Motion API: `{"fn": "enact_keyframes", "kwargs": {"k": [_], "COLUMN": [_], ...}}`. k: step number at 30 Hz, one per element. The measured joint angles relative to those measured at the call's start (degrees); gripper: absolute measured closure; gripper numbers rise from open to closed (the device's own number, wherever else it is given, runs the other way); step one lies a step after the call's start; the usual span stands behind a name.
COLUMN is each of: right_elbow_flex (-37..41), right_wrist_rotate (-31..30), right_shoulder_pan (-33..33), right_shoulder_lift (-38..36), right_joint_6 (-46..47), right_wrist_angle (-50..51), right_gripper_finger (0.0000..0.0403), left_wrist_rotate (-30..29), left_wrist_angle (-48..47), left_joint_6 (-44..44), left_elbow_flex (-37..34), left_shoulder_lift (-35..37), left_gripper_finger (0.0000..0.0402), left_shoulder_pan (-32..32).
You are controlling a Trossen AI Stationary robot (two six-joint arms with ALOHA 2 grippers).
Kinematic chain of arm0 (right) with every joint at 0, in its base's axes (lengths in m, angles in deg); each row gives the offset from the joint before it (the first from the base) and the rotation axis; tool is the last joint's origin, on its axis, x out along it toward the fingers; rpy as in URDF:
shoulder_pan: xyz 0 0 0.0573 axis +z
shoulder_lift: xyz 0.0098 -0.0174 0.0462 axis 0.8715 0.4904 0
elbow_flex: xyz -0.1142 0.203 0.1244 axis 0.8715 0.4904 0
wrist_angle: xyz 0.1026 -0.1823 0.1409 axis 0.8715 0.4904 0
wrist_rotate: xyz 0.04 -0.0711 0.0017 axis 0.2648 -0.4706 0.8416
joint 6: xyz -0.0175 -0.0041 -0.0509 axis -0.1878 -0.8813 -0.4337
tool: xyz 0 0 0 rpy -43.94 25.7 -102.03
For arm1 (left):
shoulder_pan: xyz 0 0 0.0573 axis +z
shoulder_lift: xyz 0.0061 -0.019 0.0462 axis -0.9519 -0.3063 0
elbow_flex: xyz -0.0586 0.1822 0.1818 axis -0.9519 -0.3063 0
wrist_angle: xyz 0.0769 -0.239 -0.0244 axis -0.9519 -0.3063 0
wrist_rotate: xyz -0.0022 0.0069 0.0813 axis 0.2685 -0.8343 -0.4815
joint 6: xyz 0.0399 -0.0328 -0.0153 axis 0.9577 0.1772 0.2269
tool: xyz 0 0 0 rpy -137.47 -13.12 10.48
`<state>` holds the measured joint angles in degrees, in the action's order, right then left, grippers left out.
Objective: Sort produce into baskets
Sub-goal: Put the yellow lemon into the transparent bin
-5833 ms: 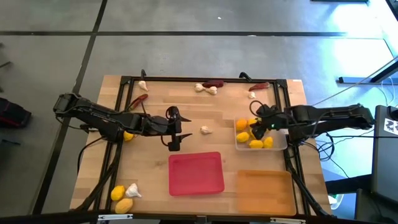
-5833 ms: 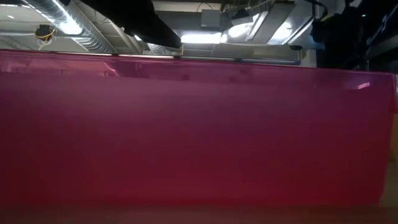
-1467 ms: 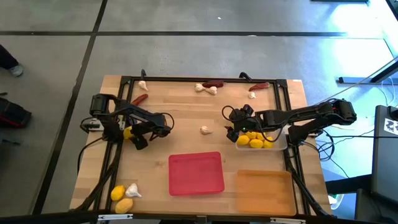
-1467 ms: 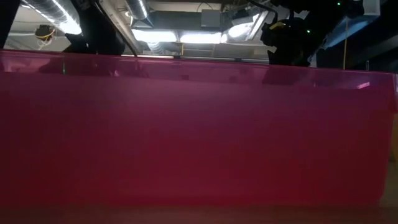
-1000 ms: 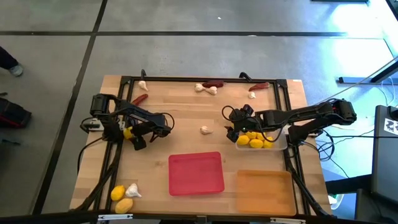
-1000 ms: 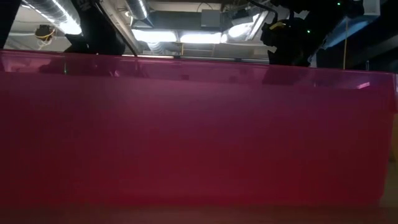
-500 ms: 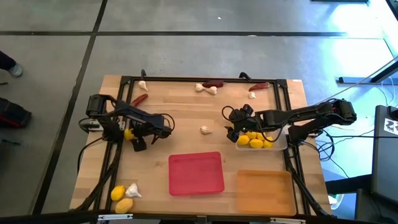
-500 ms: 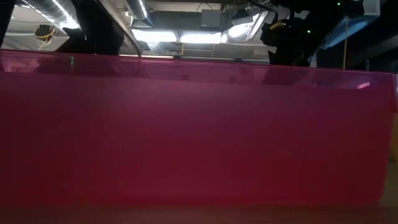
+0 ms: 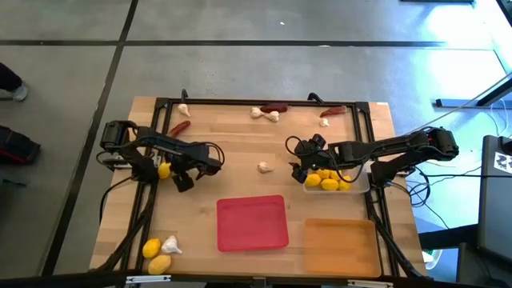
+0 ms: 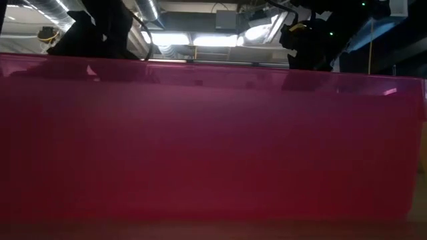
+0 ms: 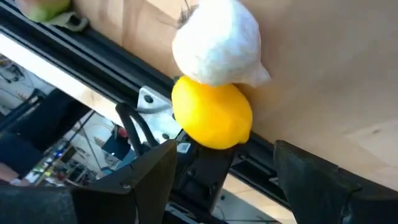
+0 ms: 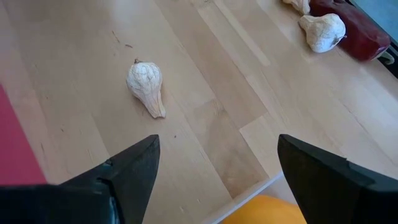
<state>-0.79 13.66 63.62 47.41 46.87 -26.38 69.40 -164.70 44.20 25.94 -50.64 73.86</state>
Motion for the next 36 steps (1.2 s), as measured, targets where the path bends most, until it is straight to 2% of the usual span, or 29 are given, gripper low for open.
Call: {"fn": "enact_keyframes", "kwargs": {"k": [3,8,17,23,26,31,36], "right_elbow_flex": [0.0,0.0,0.0,0.0,0.0,0.0,0.0], "right_wrist_rotate": [0.0,0.0,0.0,0.0,0.0,0.0,0.0], "right_shoulder_pan": [0.0,0.0,0.0,0.0,0.0,0.0,0.0], "right_shoulder_lift": [0.0,0.0,0.0,0.0,0.0,0.0,0.0], "right_joint_6": [0.0,0.0,0.0,0.0,0.0,0.0,0.0], "right_wrist_angle": [0.0,0.0,0.0,0.1,0.0,-0.4,-0.3], "right_gripper_finger": [0.0084,0.0084,0.0084,0.0084,0.0084,0.0084,0.0084], "left_wrist_rotate": [-0.5,-0.8,-0.1,1.1,0.7,0.6,1.2], "left_wrist_angle": [1.3,-1.6,-0.5,2.2,3.0,3.0,3.2], "left_joint_6": [-0.5,-2.8,-6.2,-7.1,-8.2,-7.1,-2.4], "left_elbow_flex": [0.0,0.0,-0.3,-4.7,-4.4,-4.5,-4.5], "left_shoulder_lift": [-0.8,-2.2,-2.3,-2.3,-2.2,-2.2,-2.2], "left_gripper_finger": [0.0139,0.0139,0.0139,0.0139,0.0141,0.0145,0.0145], "left_shoulder_pan": [1.5,3.5,3.3,3.2,3.0,3.0,3.3]}}
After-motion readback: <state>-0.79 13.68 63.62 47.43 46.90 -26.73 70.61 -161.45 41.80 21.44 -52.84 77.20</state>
